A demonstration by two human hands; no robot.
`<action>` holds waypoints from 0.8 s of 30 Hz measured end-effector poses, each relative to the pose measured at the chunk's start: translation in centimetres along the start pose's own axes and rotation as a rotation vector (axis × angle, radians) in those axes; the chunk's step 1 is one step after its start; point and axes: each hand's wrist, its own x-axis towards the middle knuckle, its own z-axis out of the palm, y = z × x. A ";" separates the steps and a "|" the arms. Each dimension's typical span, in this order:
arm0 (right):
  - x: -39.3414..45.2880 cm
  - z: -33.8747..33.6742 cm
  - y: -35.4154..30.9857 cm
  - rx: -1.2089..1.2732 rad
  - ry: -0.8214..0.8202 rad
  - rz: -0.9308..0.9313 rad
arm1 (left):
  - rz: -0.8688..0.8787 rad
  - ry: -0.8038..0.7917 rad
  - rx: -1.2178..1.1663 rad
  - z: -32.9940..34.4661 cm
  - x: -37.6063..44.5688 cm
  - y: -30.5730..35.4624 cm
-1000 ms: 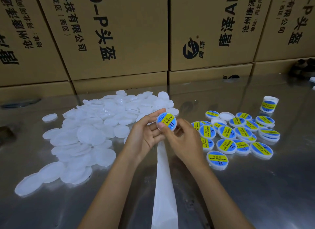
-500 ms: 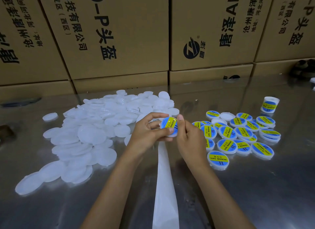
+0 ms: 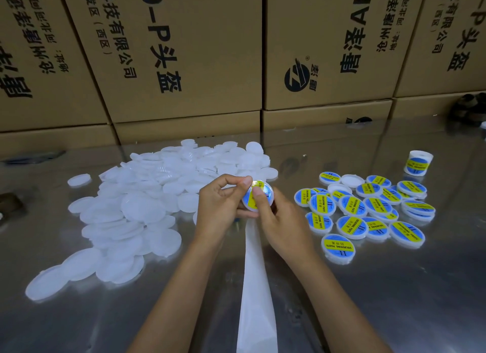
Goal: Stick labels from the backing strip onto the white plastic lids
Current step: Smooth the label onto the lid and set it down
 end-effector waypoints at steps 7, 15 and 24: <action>0.3 0.0 0.2 0.053 0.105 0.048 | -0.029 -0.199 0.028 0.0 -0.1 0.3; 0.6 0.0 0.0 0.287 -0.011 0.142 | -0.006 -0.116 0.054 -0.3 0.0 0.2; 0.0 0.0 -0.8 0.230 -0.113 0.045 | 0.020 0.028 -0.019 -0.6 0.3 0.1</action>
